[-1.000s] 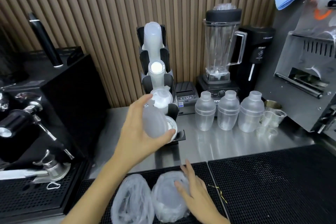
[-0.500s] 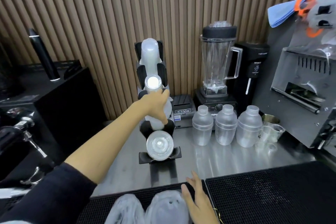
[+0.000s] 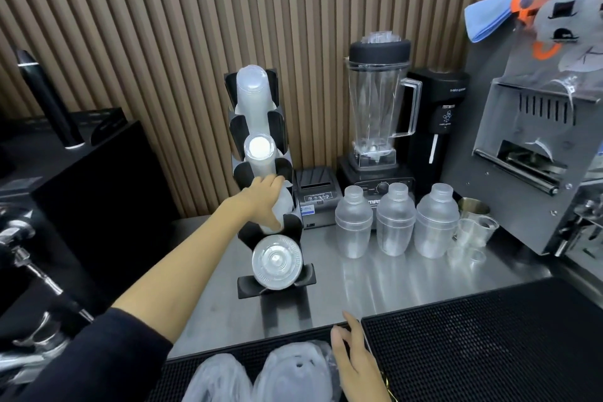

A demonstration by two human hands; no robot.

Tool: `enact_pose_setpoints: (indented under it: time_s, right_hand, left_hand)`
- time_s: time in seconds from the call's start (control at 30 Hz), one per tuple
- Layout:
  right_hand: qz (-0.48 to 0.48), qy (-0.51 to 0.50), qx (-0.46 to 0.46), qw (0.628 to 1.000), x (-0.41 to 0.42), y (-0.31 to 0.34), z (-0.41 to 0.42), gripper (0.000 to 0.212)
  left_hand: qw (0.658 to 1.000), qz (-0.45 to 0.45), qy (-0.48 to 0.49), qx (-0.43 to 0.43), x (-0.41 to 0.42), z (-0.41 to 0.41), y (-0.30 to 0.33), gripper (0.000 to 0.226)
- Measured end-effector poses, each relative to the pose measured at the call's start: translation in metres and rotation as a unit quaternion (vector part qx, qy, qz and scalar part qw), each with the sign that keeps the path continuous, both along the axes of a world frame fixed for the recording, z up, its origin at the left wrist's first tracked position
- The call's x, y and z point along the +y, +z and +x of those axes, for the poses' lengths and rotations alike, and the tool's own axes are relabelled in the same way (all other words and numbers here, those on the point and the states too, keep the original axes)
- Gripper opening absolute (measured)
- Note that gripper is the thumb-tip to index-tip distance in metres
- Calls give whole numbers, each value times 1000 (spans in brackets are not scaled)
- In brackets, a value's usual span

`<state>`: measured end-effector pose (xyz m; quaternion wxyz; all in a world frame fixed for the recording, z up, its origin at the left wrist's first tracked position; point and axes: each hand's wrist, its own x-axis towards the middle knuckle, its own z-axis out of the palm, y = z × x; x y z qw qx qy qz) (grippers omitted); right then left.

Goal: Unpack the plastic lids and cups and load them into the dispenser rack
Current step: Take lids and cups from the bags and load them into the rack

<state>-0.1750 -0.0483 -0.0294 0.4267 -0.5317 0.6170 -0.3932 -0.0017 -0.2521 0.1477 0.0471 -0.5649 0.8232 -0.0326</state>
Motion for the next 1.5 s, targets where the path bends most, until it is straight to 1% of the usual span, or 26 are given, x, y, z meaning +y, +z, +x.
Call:
enact_pose_setpoints:
  time_s: [0.2, 0.27, 0.3, 0.33, 0.37, 0.4, 0.43, 0.47, 0.5, 0.53, 0.57, 0.6, 0.63, 0.67, 0.73, 0.77, 0.87, 0.9, 0.97, 1.07, 1.13, 1.17, 1.23, 1.3, 1.4, 1.5]
  right_hand:
    - [-4, 31, 9, 999, 3, 8, 0, 45]
    - [-7, 48, 14, 999, 6, 7, -5, 44]
    - [-11, 52, 17, 998, 7, 6, -8, 43]
    - [-16, 50, 18, 998, 7, 4, -12, 42]
    - [-17, 44, 15, 999, 8, 1, -15, 40]
    - [-20, 36, 12, 999, 8, -1, -15, 39]
    - [-27, 26, 11, 999, 7, -4, -14, 40]
    - [-36, 23, 7, 999, 7, -6, -11, 41]
    - [-42, 28, 2, 999, 6, -9, -6, 42]
    - [-48, 49, 5, 998, 6, -13, -1, 42]
    - [-51, 86, 18, 995, 7, -17, 6, 41]
    - [-54, 128, 49, 989, 9, -23, 12, 41]
    - [-58, 163, 101, 980, 10, -30, 17, 41]
    - [-72, 192, 158, 966, 12, -39, 21, 48]
    - [-115, 207, 234, 943, 15, -49, 21, 82]
    - [-116, 207, 251, 938, 16, -51, 18, 91]
    - [-96, 237, 281, 925, 16, -44, 7, 97]
    - [-84, 257, 279, 922, 17, -40, 3, 100]
    - [-79, 277, 258, 922, 20, -35, -7, 102]
    - [-100, 277, 213, 932, 25, -33, -23, 75]
    - [-154, 261, 215, 928, 24, -44, -33, 52]
    - [-178, 254, 228, 923, 23, -52, -36, 39]
    - [-221, 230, 266, 910, 22, -63, -39, 17]
    - [-250, 209, 280, 903, 23, -62, -37, 15]
    - [-282, 229, 313, 878, 22, -54, -30, 20]
    - [-288, 245, 346, 859, 18, -52, -28, 4]
  left_hand:
    - [998, -6, 51, -41, 2, -8, -4, 120]
    - [998, -4, 63, -16, 12, -7, 3, 124]
    - [998, -32, 61, 12, 22, -6, 7, 121]
    - [994, -76, 54, 58, 38, -5, 10, 109]
    - [983, -129, 42, 123, 61, -4, 6, 89]
    - [963, -178, 24, 201, 88, -4, -3, 66]
    - [942, -198, 3, 272, 117, -7, -21, 48]
    - [931, -176, -16, 319, 149, -11, -46, 35]
    - [940, -135, -55, 309, 178, -16, -81, 28]
    - [948, -98, -81, 293, 202, -22, -115, 30]
    - [954, -65, -73, 285, 218, -24, -153, 41]
    - [958, -36, -32, 283, 226, -22, -187, 52]
    - [945, -41, -1, 323, 227, -19, -213, 61]
    - [933, -48, 10, 356, 227, -14, -228, 67]
    - [915, -13, 48, 399, 229, -9, -235, 75]
    - [907, -19, 63, 416, 228, -10, -239, 76]
    - [855, -40, 102, 506, 226, -11, -246, 61]
    - [854, -42, 106, 508, 226, -12, -247, 59]
    - [868, -18, 92, 488, 233, -11, -236, 73]
    - [877, -5, 70, 475, 236, -14, -231, 89]
    - [894, 0, 87, 439, 238, -12, -233, 107]
    - [906, -9, 77, 417, 241, -10, -236, 108]
    - [915, -28, 25, 401, 247, -3, -237, 86]
    - [925, -38, -40, 376, 254, 6, -235, 54]
    - [943, -70, -106, 309, 258, 22, -242, 35]
    - [929, -104, -124, 332, 256, 30, -238, 16]
